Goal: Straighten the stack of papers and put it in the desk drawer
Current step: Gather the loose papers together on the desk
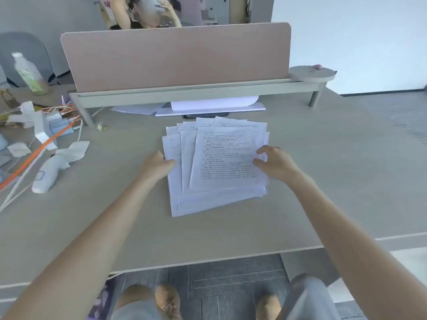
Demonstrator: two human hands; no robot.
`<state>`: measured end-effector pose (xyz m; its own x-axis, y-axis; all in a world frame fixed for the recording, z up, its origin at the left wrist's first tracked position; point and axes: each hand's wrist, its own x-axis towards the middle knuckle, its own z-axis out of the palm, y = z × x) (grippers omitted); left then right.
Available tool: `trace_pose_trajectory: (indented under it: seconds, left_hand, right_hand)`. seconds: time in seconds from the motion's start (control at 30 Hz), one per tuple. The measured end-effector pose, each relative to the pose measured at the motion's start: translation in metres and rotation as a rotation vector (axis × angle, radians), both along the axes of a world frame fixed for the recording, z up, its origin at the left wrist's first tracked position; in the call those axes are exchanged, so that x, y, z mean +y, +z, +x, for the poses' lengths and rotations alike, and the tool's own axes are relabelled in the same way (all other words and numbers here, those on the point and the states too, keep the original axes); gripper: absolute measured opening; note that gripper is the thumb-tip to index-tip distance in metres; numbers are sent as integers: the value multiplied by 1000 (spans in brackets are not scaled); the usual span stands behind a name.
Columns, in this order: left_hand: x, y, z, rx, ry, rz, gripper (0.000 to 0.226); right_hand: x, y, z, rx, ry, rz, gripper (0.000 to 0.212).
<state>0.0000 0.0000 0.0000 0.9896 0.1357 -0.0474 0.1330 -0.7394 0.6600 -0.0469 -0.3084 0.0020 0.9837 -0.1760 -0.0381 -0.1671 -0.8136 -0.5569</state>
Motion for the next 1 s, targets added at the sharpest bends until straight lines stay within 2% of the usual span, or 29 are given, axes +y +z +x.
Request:
trace_pose_trajectory:
  seconds: [0.17,0.27,0.37,0.43,0.5,0.6,0.7,0.73,0.8,0.83,0.93,1.0]
  left_hand:
    - [3,-12,31,-63,38,121,35]
    - [7,-27,59,-134,3,207,38]
    - [10,-37,81,-156,-8,182,38]
    - [13,-40,92,-169,13,116,31]
    - [17,-44,102,-178,22,60,24]
    - [22,-46,117,-175,-1,28,27]
    - [25,-40,128,-153,25,-27,23]
    - [25,-37,131,-131,46,-43,21]
    - [25,-35,139,-89,58,-60,22]
    - [24,-33,143,-72,52,-64,25]
    - [18,-30,155,-30,40,-87,37]
    - [12,-27,158,-18,32,-104,32]
  right_hand:
    - [6,-14,32,105,-128,-182,56]
    - [16,-22,57,68,-141,-281,57]
    - [27,-27,76,45,-144,-314,54]
    - [33,-28,88,46,-135,-287,53]
    - [35,-25,100,37,-120,-176,54]
    - [33,-13,117,17,-118,56,51]
    - [21,-8,137,15,-215,157,50]
    - [16,-9,143,9,-250,182,46]
    - [7,-11,153,-9,-304,225,21]
    - [4,-12,159,-9,-314,218,20]
    - [2,-12,171,-21,-269,213,39]
    - [5,-12,176,-17,-224,219,45]
